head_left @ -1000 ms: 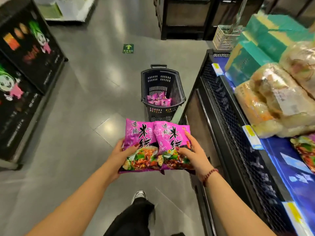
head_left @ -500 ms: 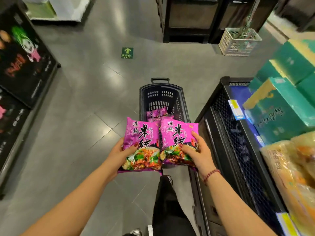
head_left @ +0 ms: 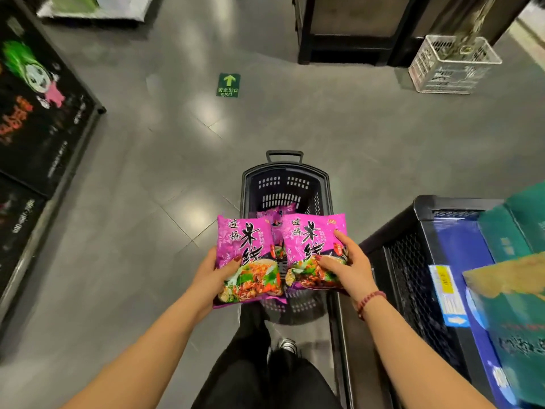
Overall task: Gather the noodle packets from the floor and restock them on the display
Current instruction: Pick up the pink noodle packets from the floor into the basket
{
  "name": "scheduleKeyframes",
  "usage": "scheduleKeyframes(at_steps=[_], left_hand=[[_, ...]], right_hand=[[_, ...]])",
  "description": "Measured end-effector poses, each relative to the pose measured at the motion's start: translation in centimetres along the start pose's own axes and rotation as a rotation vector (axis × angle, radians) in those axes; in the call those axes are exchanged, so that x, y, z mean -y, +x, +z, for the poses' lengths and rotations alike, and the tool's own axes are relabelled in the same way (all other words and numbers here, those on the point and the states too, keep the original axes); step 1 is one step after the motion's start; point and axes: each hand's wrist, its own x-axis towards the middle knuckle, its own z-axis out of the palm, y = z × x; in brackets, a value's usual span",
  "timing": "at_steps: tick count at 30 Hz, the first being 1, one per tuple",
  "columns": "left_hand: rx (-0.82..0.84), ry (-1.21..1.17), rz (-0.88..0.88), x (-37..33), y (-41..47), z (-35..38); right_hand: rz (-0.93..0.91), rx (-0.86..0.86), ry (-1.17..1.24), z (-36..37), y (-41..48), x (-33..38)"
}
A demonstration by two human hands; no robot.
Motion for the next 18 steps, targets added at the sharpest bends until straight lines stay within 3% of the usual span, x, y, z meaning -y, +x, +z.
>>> scheduleKeyframes(at_steps=[9,18], left_hand=[[0.009,0.06,-0.081,-5.2,11.9,-1.8],[-0.056,0.094,-0.186,-3.8,21.3,0.0]], right_hand=[[0.075,-0.167,-0.009,2.3,9.5,1.7],[0.149,-0.112,-0.173,3.8,18.9,-1.1]])
